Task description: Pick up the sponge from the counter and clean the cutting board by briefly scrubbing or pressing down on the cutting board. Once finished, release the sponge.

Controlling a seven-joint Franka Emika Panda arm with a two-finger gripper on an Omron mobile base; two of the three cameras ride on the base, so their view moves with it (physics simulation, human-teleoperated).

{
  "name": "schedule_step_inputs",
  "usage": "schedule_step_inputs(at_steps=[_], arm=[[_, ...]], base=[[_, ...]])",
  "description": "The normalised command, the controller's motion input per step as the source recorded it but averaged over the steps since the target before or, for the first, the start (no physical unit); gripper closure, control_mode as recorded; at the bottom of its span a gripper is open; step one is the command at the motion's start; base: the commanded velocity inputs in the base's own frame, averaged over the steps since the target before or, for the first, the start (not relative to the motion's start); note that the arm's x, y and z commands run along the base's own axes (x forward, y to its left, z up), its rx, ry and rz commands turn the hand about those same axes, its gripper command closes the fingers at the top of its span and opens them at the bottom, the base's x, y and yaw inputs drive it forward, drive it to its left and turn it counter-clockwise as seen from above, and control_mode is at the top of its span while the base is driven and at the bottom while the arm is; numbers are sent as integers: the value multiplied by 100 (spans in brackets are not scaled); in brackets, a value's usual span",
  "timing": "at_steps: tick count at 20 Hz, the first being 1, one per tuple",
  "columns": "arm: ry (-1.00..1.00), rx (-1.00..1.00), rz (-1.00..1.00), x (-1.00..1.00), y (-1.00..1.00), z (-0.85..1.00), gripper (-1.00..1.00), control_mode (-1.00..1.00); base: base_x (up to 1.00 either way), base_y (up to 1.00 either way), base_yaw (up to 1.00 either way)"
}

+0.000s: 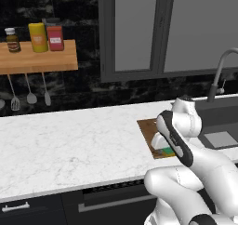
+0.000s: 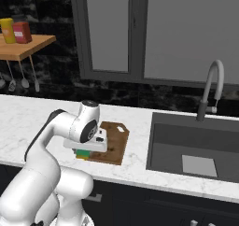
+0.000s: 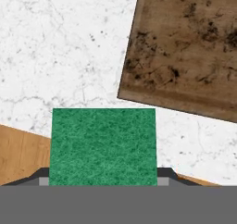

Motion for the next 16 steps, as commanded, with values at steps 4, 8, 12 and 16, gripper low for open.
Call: schedule_step_inputs(at_steps=[4,8,12,16], arm=[[0,-4,0,49,0,-13,100,-100],[0,1,1,44,-2,-37,100,-100],[0,5,3,33,-8,-47,100,-100],[0,3,5,39,-12,-37,100,-100]], base=[[0,0,0],[0,0,0],[0,0,0],[0,0,0]])
